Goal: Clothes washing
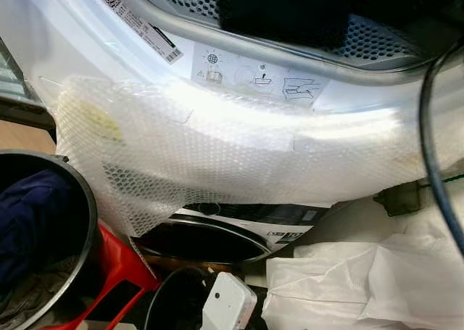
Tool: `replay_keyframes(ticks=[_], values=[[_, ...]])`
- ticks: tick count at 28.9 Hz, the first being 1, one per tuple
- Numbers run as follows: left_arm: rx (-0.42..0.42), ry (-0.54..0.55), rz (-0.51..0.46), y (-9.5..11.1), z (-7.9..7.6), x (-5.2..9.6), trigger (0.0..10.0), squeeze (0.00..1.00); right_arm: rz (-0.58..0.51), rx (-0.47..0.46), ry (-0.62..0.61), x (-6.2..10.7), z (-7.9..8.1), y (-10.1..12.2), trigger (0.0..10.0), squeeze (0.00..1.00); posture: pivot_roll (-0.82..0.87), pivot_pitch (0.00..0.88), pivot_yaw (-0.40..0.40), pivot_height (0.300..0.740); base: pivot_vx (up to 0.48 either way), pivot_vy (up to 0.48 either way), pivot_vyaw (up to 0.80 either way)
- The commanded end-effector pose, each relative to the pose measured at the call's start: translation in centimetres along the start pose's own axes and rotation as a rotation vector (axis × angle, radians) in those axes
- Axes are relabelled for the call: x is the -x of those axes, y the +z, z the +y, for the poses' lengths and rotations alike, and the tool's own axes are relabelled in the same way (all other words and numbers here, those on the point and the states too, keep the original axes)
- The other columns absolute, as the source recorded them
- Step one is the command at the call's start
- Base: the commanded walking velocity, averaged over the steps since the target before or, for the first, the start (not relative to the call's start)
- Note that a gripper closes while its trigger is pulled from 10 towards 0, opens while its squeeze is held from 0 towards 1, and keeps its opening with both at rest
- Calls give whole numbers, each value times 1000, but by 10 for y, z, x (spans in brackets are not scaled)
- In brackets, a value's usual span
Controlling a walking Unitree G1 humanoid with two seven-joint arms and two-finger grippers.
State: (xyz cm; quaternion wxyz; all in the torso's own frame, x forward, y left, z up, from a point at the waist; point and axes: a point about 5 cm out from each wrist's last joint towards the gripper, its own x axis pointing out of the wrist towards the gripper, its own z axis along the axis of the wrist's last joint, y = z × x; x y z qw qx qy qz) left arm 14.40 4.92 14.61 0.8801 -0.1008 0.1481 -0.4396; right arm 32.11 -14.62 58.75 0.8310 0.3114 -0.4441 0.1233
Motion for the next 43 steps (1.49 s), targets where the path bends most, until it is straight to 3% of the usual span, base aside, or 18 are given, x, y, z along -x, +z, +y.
replay_keyframes(ticks=[1, 3, 6, 9, 11, 12, 15, 24, 26, 27, 28, 29, 30, 36, 39, 40, 41, 43], values=[[25, -31, -7, 0, -8, -2, 10000, 0, -158, -61, 22, -6, 7, 45, 10000, 0, -26, 239, -319, 740, 0, 0, 0], [27, -30, -12, 0, -9, -2, 10000, 0, -184, -105, 38, -7, 10, 51, 10000, 0, -23, 237, -320, 740, 0, 0, 0], [20, -23, -14, 1, -8, -2, 10000, 0, -176, -90, 52, -7, 14, 47, 10000, 0, -19, 241, -323, 740, 0, 0, 0], [28, -12, -16, 0, -8, -2, 10000, 0, -79, -4, 81, -3, 15, 16, 10000, 0, -16, 245, -323, 740, 0, 0, 0], [30, -12, -15, 0, -9, -2, 10000, 0, -52, 16, 86, -2, 14, 9, 10000, 0, -15, 246, -322, 740, 0, 0, 0], [37, -19, -14, 0, -12, -1, 10000, 0, 9, 60, 75, 2, 9, -9, 10000, 0, -16, 254, -325, 740, 0, 0, 0], [41, -16, -13, -1, -13, -1, 10000, 0, 90, 115, 69, 8, 1, -31, 10000, 0, -12, 257, -324, 740, 0, 0, 0], [55, -9, -12, 0, -14, 1, 10000, 0, 264, 308, 116, 22, -6, -72, 10000, 0, -18, 279, -324, 740, 0, 0, 0], [57, -10, -11, -1, -15, 2, 10000, 0, 338, 379, 132, 26, -9, -82, 10000, 0, -21, 289, -321, 740, 0, 0, 0], [61, -11, -10, -1, -15, 2, 10000, 0, 372, 434, 137, 28, -12, -87, 10000, 0, -22, 291, -320, 740, 0, 0, 0], [64, -7, -12, -1, -15, 2, 10000, 0, 430, 555, 141, 33, -19, -95, 10000, 0, -26, 296, -319, 740, 0, 0, 0], [64, -7, -12, -1, -15, 2, 10000, 0, 430, 555, 141, 33, -19, -95, 10000, 0, -26, 296, -319, 740, 0, 0, 0], [68, -4, -13, 0, -15, 2, 10000, 0, 462, 634, 138, 35, -24, -99, 10000, 0, -28, 297, -318, 740, 0, 0, 0], [77, 7, -23, 2, -13, 0, 10000, 0, 573, 844, 158, 44, -45, -108, 10000, 0, -32, 304, -314, 740, 0, 0, 0], [75, 8, -25, 3, -13, 0, 10000, 0, 600, 892, 188, 46, -48, -109, 10000, 0, -36, 304, -309, 740, 0, 0, 0], [76, 8, -25, 3, -13, 0, 10000, 0, 614, 914, 203, 46, -50, -109, 10000, 1000, -37, 303, -307, 740, 0, 0, 0], [75, 9, -24, 3, -12, 0, 10000, 0, 629, 975, 228, 46, -52, -108, 10000, 1000, -40, 304, -305, 740, 0, 0, 0], [75, 9, -25, 3, -12, 0, 10000, 0, 629, 982, 236, 46, -52, -107, 10000, 1000, -40, 304, -305, 740, 0, 0, 0]])
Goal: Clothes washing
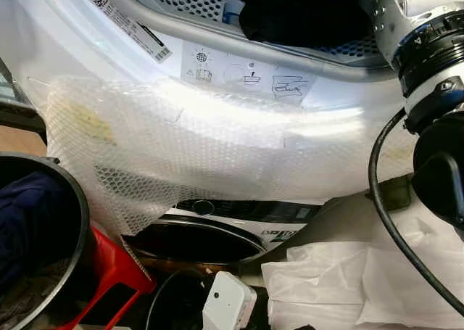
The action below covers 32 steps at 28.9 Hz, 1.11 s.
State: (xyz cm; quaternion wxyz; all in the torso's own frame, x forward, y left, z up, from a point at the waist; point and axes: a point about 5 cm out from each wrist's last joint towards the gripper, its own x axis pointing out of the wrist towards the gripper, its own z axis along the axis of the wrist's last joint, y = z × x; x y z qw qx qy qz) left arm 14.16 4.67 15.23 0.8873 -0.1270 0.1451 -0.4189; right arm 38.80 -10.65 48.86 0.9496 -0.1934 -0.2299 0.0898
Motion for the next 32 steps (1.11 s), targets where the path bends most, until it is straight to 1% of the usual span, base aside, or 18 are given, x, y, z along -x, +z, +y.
replay_keyframes(ticks=[1, 2, 4, 6, 8, 9, 10, 11, 13, 14, 15, 16, 17, 18, 24, 27, 30, 32], values=[[29, -26, 9, -2, -7, -1, 10000, 0, 40, 44, 1, 2, -9, -7, 10000, 1000, -41, 300, -302, 740, 0, 0, 0], [24, -24, 8, -1, -6, -1, 10000, 0, 47, 76, 16, 3, -12, -7, 10000, 1000, -41, 300, -301, 740, 0, 0, 0], [27, -23, 5, -1, -4, -2, 10000, 0, 54, 84, 19, 4, -15, -7, 10000, 1000, -45, 294, -294, 740, 0, 0, 0], [21, -28, 4, 0, -3, -2, 10000, 0, 53, 56, 14, 5, -19, -7, 10000, 1000, -48, 292, -289, 740, 0, 0, 0], [9, -39, 3, 1, -3, -3, 10000, 0, 49, 48, -1, 7, -25, -5, 10000, 1000, -50, 283, -281, 740, 0, 0, 0], [9, -39, 3, 1, -3, -3, 10000, 0, 49, 48, -1, 7, -25, -5, 10000, 1000, -50, 283, -281, 740, 0, 0, 0], [5, -40, 2, 2, -2, -4, 10000, 0, 40, -5, -27, 8, -31, -3, 10000, 1000, -52, 278, -278, 740, 0, 0, 0], [4, -40, 2, 3, -2, -4, 10000, 0, 36, -30, -37, 8, -33, -3, 10000, 1000, -52, 278, -278, 740, 0, 0, 0], [4, -39, -2, 4, 0, -5, 10000, 0, 29, -50, -68, 9, -37, -1, 10000, 1000, -54, 273, -274, 740, 0, 0, 0], [3, -36, -6, 5, 2, -6, 10000, 0, 20, -90, -109, 10, -43, -1, 10000, 1000, -60, 267, -269, 740, 0, 0, 0], [3, -36, -6, 5, 2, -6, 10000, 0, 20, -90, -109, 10, -43, -1, 10000, 1000, -60, 267, -269, 740, 0, 0, 0], [0, -41, -8, 5, 2, -8, 10000, 0, 15, -145, -143, 11, -47, -2, 10000, 1000, -64, 260, -267, 740, 0, 0, 0], [-1, -45, -9, 5, 2, -9, 10000, 0, 17, -177, -159, 12, -48, -4, 10000, 1000, -64, 260, -267, 740, 0, 0, 0], [-1, -45, -9, 5, 2, -9, 10000, 0, 17, -177, -159, 12, -48, -4, 10000, 1000, -64, 260, -267, 740, 0, 0, 0], [-10, -50, -18, 7, 5, -13, 10000, 0, -8, -246, -223, 14, -56, -5, 10000, 1000, -74, 235, -271, 740, 0, 0, 0], [-12, -54, -23, 8, 5, -16, 10000, 0, -32, -223, -230, 15, -58, -1, 10000, 1000, -76, 220, -268, 740, 0, 0, 0], [-14, -57, -26, 8, 6, -17, 10000, 0, -47, -232, -231, 15, -58, 0, 10000, 1000, -75, 215, -267, 740, 0, 0, 0], [-17, -61, -27, 9, 7, -18, 10000, 0, -63, -250, -211, 14, -55, 2, 10000, 1000, -76, 206, -263, 740, 0, 0, 0]])
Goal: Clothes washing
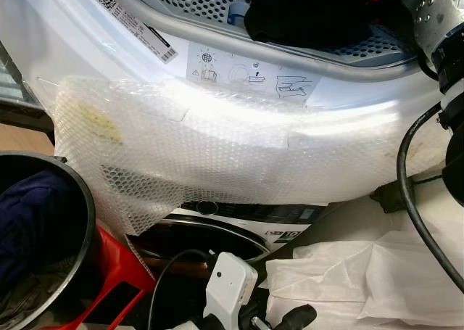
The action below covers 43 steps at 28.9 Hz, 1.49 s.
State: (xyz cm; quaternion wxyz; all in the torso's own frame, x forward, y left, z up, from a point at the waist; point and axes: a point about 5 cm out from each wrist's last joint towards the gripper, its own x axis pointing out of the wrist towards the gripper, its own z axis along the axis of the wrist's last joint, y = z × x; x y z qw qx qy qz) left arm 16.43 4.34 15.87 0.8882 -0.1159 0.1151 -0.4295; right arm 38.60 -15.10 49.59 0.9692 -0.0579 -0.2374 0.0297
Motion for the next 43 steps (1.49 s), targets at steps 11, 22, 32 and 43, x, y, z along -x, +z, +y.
replay_keyframes(ticks=[11, 22, 32, 43], values=[[22, -54, 7, -4, -3, -6, 10000, 0, -138, -105, 61, 0, 9, 24, 10000, 1000, -79, 179, -265, 740, 0, 0, 0], [17, -53, 0, -4, -3, -7, 10000, 0, -134, 37, 37, 2, -3, 21, 10000, 1000, -73, 172, -268, 740, 0, 0, 0], [8, -63, -2, -2, 2, -10, 10000, 0, -137, 62, 75, 6, -15, 25, 10000, 0, -103, 165, -240, 740, 0, 0, 0], [4, -75, 2, -2, 3, -10, 10000, 0, -100, 39, 20, 11, -20, 9, 10000, 0, -108, 159, -229, 740, 0, 0, 0]])
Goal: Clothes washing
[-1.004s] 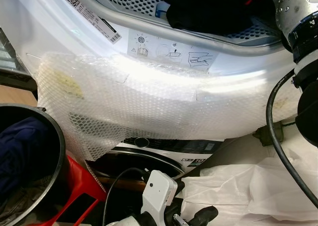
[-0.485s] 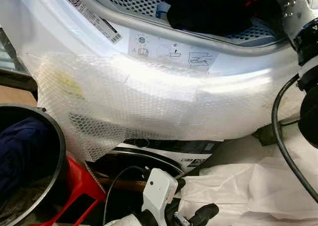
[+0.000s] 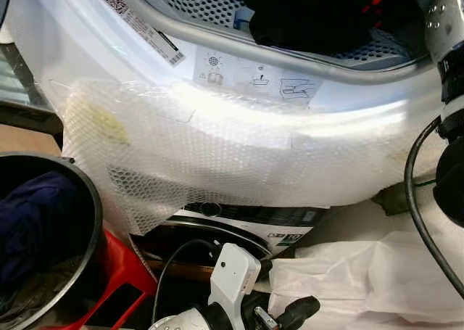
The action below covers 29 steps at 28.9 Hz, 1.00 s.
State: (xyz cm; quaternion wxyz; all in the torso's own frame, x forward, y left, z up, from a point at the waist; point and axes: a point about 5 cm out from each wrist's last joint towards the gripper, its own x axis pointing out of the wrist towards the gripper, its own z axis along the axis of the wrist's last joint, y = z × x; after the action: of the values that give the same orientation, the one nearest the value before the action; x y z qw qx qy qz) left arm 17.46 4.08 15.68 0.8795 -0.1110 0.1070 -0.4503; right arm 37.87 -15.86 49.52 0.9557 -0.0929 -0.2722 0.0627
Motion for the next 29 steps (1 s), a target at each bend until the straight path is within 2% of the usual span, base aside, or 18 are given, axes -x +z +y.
replay_keyframes(ticks=[1, 4, 6, 10, 17, 24, 29], values=[[22, -30, 4, -3, -3, -1, 10000, 0, -24, -13, -70, 5, -13, 6, 10000, 0, -108, 159, -229, 740, 0, 0, 0], [21, -32, 5, -3, -3, -2, 10000, 0, -30, -15, -77, 7, -7, 3, 10000, 0, -113, 155, -228, 740, 0, 0, 0], [18, -38, 2, -2, -3, -4, 10000, 0, -45, 62, -46, 12, 3, -1, 10000, 0, -116, 150, -227, 740, 0, 0, 0], [13, -39, -3, -1, -1, -5, 10000, 0, -15, 76, 10, 17, 3, -3, 10000, 0, -124, 147, -225, 740, 0, 0, 0], [11, -49, -3, -1, 0, -7, 10000, 0, -2, 63, -5, 30, 3, -2, 10000, 0, -138, 141, -223, 740, 0, 0, 0], [8, -52, -8, 0, 1, -8, 10000, 0, 16, 77, -51, 48, -15, -9, 10000, 0, -142, 139, -216, 740, 0, 0, 0], [8, -57, -9, 0, 2, -7, 10000, 0, -35, 17, -14, 64, -30, 0, 10000, 0, -148, 137, -207, 740, 0, 0, 0]])
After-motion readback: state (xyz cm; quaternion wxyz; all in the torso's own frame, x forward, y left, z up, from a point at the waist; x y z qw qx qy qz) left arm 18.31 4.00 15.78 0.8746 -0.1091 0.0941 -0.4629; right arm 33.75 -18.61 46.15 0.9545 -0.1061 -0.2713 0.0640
